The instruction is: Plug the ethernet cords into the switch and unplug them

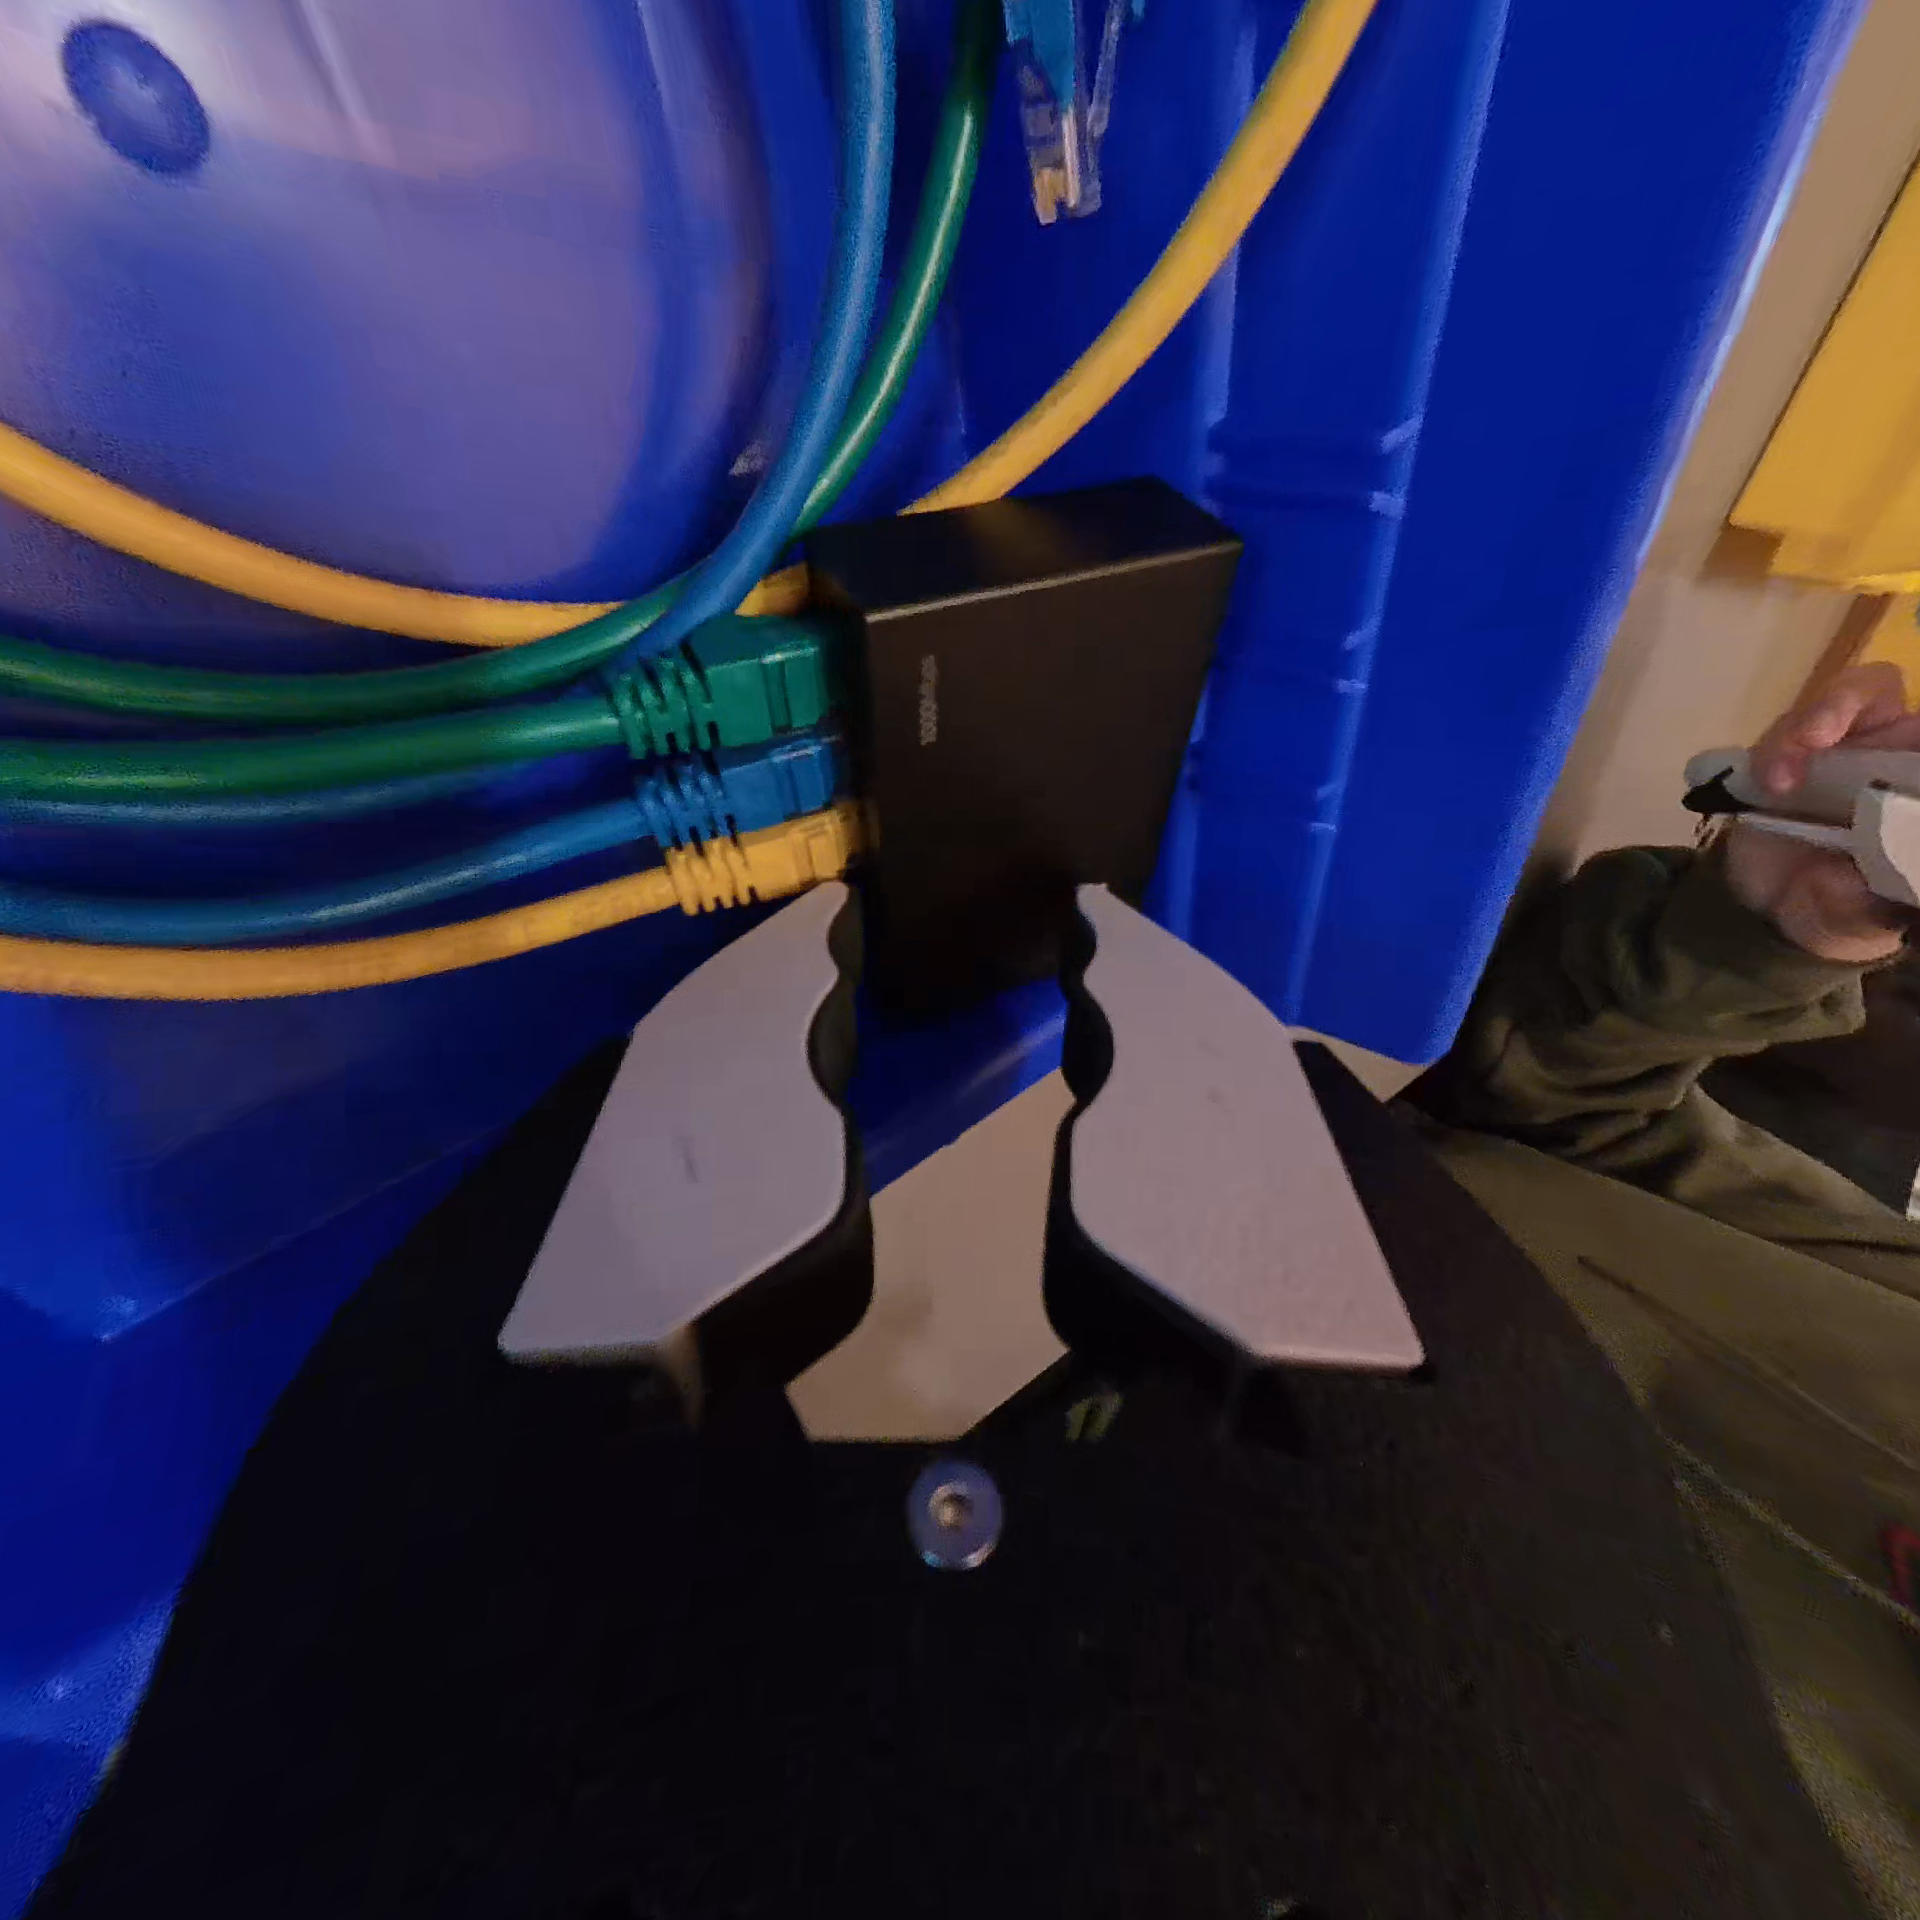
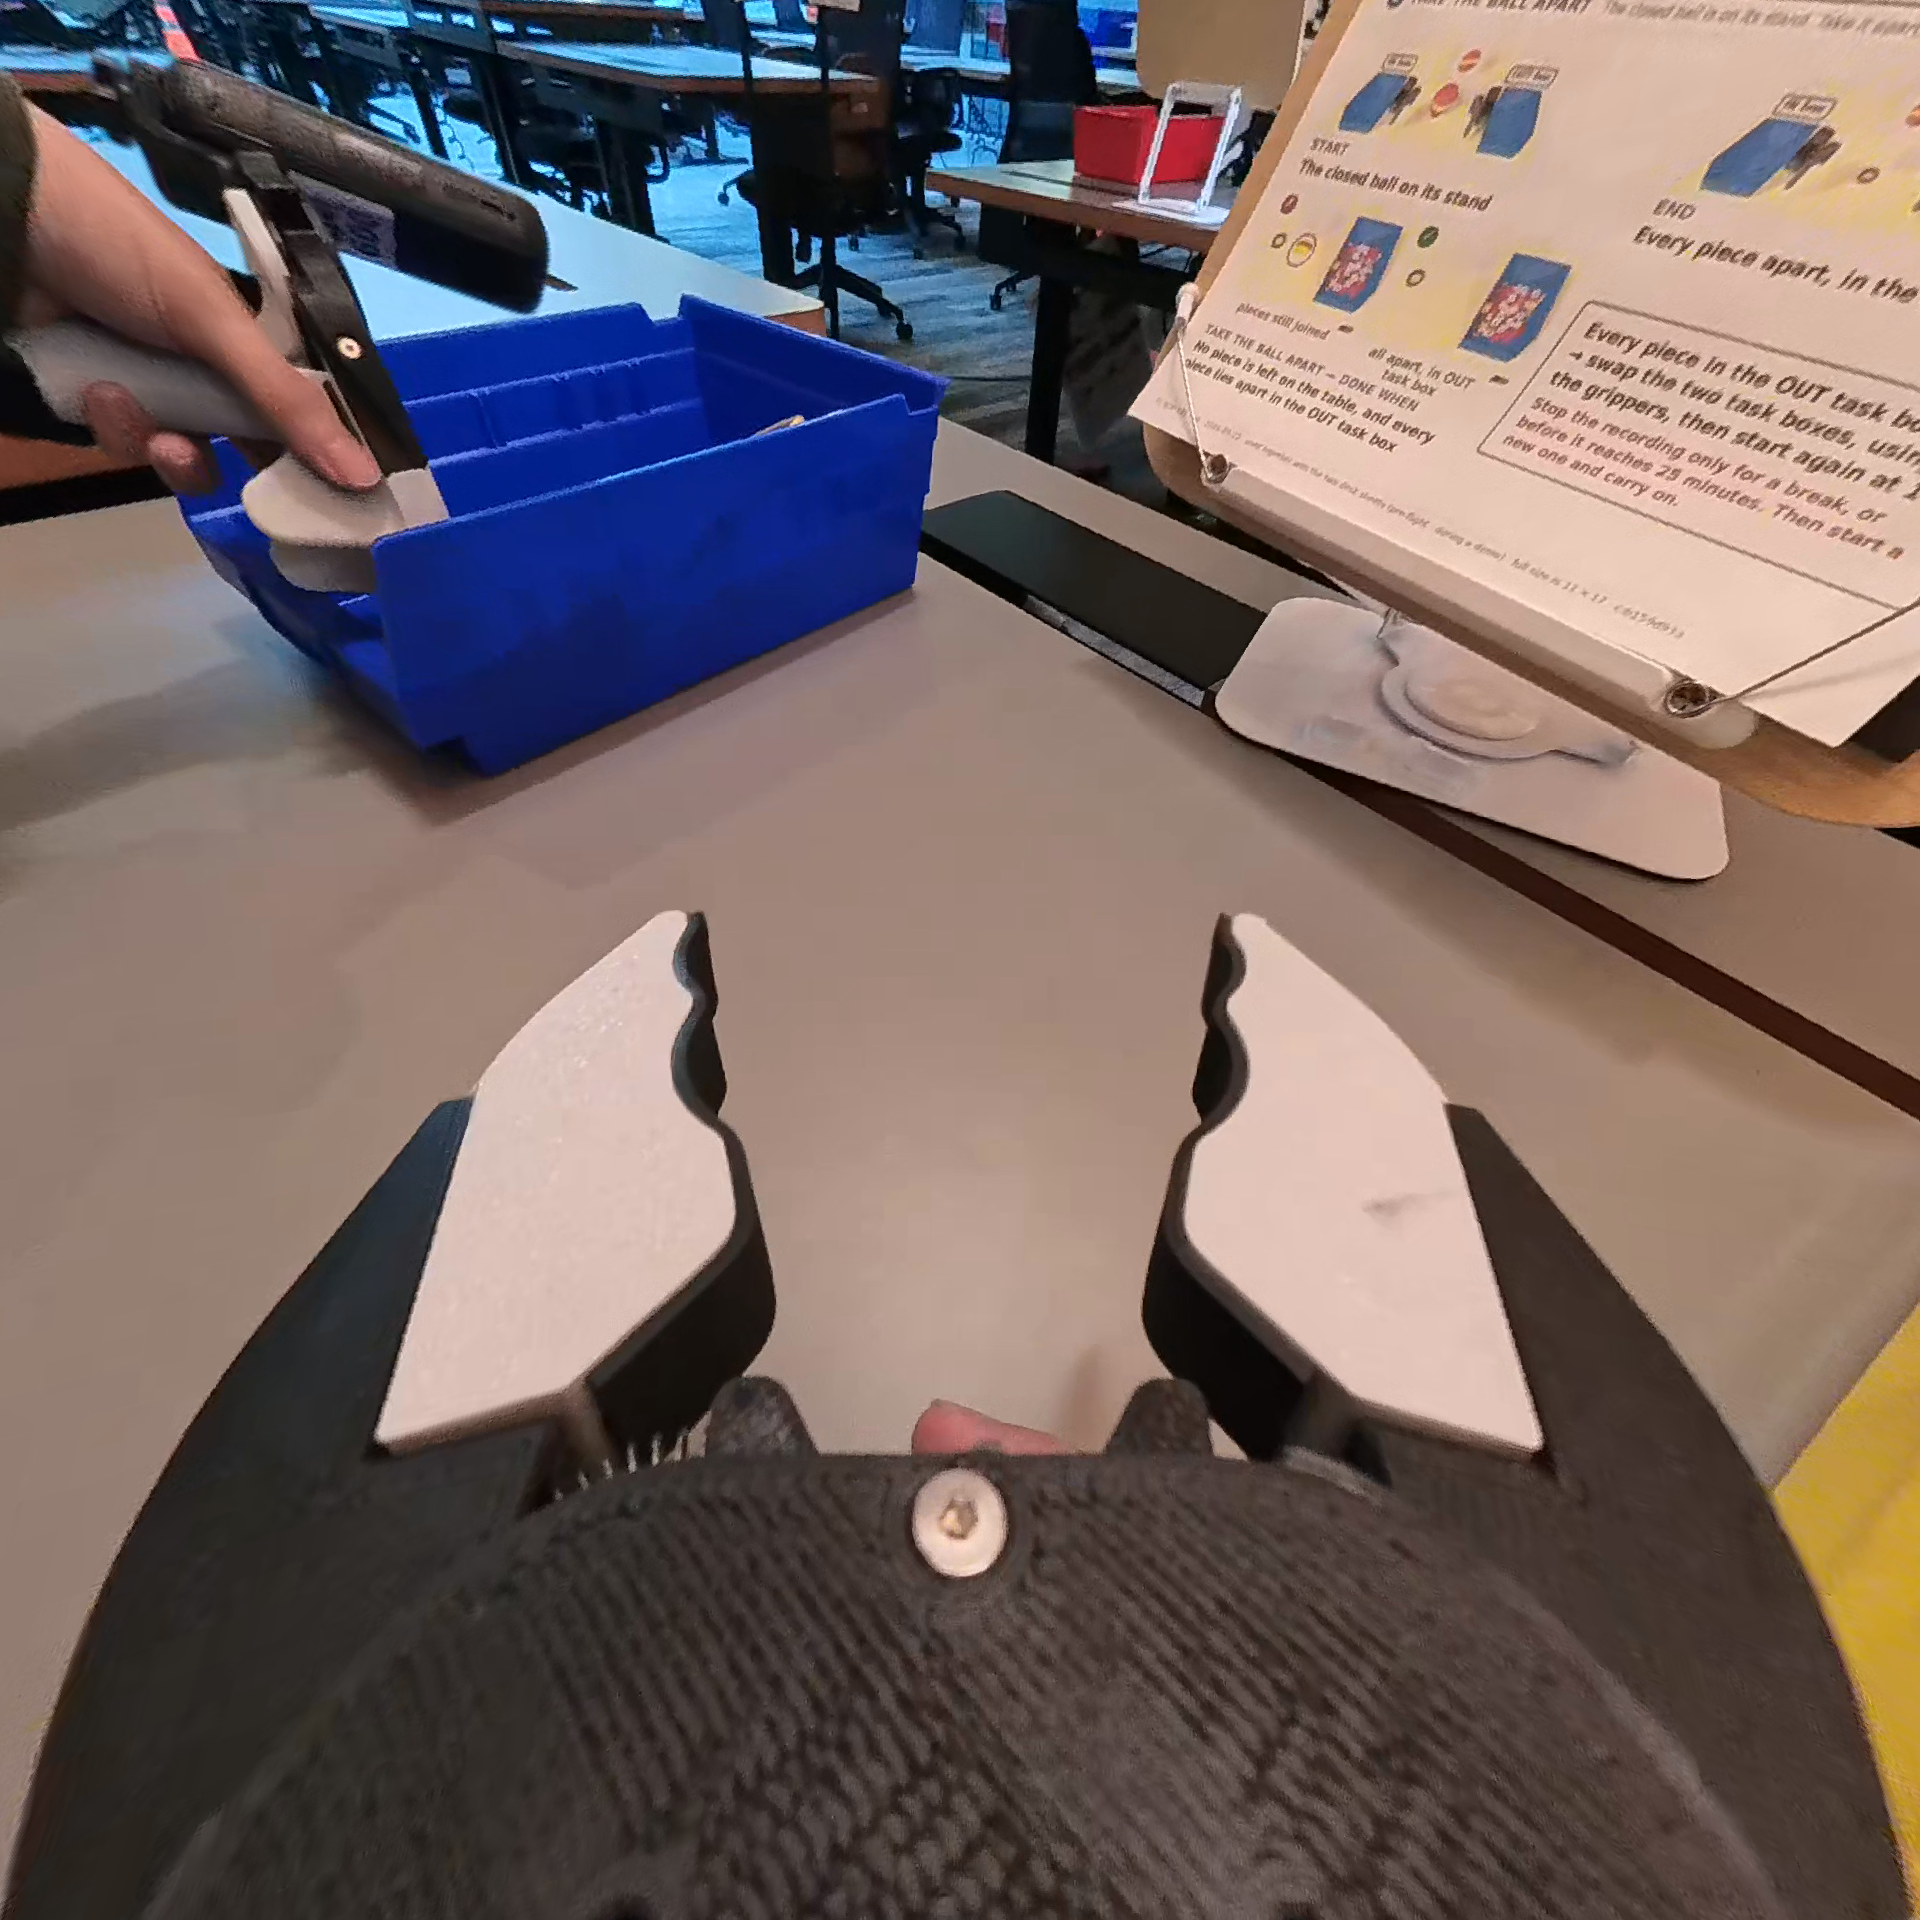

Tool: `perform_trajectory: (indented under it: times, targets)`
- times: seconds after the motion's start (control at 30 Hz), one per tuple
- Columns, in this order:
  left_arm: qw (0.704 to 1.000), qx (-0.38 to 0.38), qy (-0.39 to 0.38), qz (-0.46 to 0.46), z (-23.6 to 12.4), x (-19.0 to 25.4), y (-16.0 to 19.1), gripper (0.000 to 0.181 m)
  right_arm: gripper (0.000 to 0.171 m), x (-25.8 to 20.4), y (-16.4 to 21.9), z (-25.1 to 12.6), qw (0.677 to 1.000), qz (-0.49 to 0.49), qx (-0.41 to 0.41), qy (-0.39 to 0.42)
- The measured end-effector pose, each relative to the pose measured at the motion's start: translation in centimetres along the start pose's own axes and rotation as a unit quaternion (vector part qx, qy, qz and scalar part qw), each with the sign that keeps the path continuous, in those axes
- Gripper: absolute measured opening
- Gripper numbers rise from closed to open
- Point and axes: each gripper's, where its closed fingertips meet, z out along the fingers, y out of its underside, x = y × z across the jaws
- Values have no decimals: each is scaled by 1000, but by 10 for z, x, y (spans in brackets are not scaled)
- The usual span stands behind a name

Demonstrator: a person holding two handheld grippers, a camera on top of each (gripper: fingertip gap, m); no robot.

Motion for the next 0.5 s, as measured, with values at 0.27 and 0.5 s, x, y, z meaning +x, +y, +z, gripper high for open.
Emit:
perform_trajectory:
  times: [0.27,0.5]
  targets:
    - [992,56,52,98,-6,10,-6,16,87,2,1,-1,1000,-5,-2,4]
    - [948,227,162,156,-58,52,-14,12,85,1,-6,-3,1000,-26,9,11]
